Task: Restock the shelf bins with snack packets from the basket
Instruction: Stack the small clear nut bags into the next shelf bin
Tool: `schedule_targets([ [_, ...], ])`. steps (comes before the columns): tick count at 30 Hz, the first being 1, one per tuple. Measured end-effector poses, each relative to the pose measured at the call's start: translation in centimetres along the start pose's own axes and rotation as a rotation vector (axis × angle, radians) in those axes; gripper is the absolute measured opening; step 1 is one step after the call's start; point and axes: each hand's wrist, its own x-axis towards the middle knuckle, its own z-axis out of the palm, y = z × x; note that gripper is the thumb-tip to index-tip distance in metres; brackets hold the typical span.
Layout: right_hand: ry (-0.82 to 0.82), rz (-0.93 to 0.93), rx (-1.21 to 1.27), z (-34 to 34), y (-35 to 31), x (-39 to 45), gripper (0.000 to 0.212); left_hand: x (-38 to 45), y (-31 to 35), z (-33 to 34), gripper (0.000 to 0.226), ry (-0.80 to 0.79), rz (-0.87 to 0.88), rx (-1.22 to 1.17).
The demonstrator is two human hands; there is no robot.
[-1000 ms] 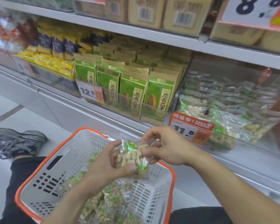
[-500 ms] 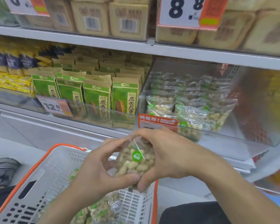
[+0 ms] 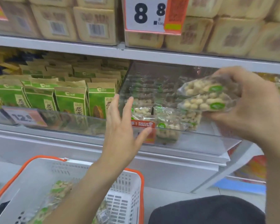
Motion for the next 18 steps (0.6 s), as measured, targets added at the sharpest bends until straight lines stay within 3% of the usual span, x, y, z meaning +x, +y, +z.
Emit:
schedule_targets([
  [3, -0.082, 0.145, -0.166, -0.9, 1.7, 0.0, 0.067, -0.1, -0.6, 0.8, 0.090, 0.106, -0.010, -0.044],
  [7, -0.357, 0.293, -0.323, -0.5, 2.4, -0.1, 0.079, -0.4, -1.3, 1.3, 0.084, 0.175, 0.058, -0.057],
  [15, -0.688, 0.352, -0.203, 2.0, 2.8, 0.6, 0.076, -0.6, -1.9, 1.4, 0.081, 0.192, 0.103, -0.029],
  [18, -0.723, 0.387, -0.157, 2.1, 3.2, 0.6, 0.070, -0.7, -2.1, 1.5, 0.080, 0.184, 0.101, -0.013],
])
